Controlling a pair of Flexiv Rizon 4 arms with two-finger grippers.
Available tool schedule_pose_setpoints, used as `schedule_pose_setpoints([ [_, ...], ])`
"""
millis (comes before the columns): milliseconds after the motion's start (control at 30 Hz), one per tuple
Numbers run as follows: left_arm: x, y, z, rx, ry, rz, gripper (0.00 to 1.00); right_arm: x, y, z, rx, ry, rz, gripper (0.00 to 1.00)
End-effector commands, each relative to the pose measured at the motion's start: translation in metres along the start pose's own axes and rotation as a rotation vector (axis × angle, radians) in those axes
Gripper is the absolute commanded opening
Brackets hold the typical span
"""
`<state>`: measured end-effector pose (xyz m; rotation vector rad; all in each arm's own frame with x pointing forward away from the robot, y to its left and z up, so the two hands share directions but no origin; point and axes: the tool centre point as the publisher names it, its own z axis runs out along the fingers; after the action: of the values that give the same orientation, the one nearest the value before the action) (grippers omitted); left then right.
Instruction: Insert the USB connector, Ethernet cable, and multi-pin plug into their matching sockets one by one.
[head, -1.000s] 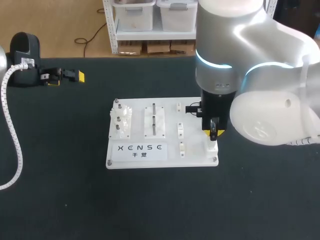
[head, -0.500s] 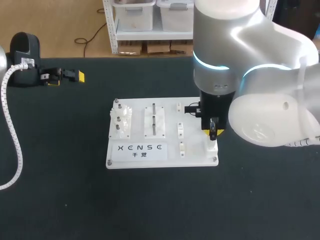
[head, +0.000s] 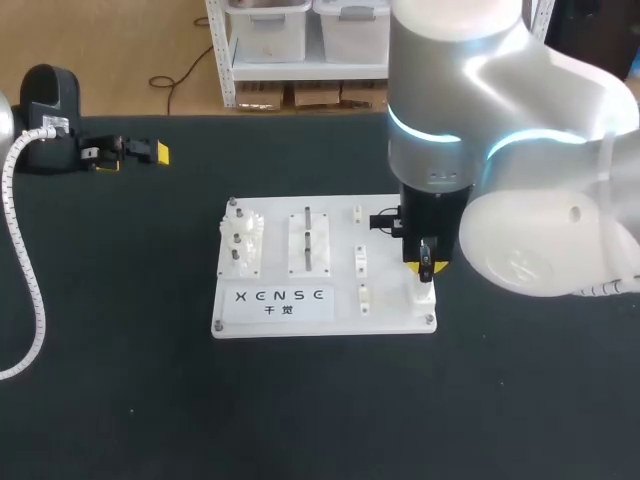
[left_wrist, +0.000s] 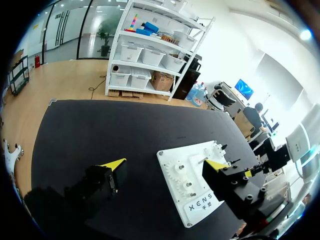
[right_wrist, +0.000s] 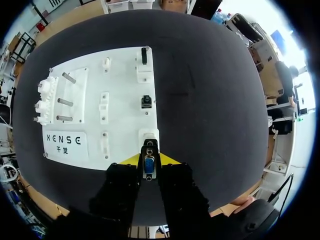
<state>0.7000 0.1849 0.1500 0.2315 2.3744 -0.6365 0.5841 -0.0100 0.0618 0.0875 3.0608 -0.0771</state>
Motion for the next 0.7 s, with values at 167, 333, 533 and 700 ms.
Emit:
schedule_pose_setpoints([
  [167,0.0,0.0,0.0,0.0,0.0,0.0,1.0,0.0,0.003,0.013,-0.001,-0.004,0.0,0.0],
  [333,0.0,0.0,0.0,0.0,0.0,0.0,1.0,-0.003,0.003,0.006,-0.004,-0.016,-0.002,0.0],
  [533,0.0,0.0,0.0,0.0,0.0,0.0,1.0,-0.005,0.004,0.0,-0.003,-0.029,-0.009,0.0],
  [700,0.0,0.0,0.0,0.0,0.0,0.0,1.0,-0.005,0.004,-0.001,-0.019,-0.031,-0.009,0.0],
])
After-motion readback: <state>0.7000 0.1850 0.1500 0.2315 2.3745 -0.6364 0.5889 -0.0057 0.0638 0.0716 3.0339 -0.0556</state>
